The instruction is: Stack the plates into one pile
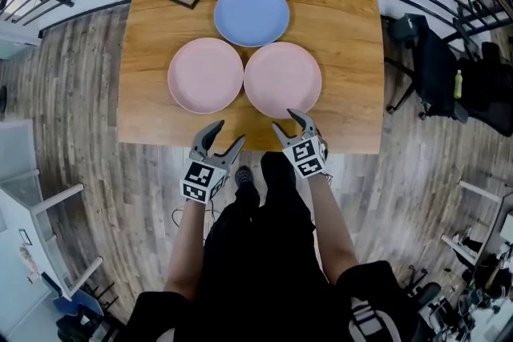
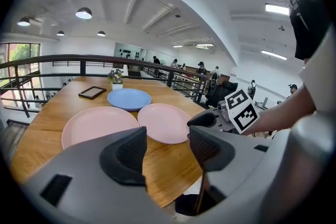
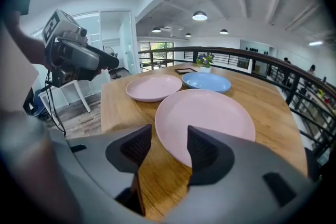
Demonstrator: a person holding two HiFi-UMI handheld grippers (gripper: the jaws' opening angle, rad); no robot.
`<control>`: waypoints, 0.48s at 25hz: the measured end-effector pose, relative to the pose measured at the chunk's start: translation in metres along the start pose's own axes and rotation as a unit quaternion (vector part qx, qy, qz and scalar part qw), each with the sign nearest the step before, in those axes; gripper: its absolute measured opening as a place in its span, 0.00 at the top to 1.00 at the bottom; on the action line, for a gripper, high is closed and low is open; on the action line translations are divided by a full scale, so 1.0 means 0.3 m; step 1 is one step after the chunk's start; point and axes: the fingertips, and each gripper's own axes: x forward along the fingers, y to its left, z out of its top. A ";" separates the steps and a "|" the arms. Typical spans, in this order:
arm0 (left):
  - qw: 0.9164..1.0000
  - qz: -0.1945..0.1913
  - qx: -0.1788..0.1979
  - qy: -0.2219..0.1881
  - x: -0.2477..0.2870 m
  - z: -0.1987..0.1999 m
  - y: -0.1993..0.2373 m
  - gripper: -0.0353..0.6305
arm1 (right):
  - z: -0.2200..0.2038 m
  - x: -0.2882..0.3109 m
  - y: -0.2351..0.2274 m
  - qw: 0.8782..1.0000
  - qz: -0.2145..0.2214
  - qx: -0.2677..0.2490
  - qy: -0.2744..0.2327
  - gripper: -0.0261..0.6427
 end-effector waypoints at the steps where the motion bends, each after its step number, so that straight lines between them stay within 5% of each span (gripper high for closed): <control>1: 1.000 0.000 -0.001 0.001 0.004 -0.005 -0.001 0.56 | -0.007 0.006 -0.004 1.000 0.000 -0.001 0.002 0.63; 12: 1.000 0.012 -0.013 0.017 0.040 -0.070 0.036 0.56 | -0.097 0.085 -0.004 0.998 0.020 -0.019 0.048 0.64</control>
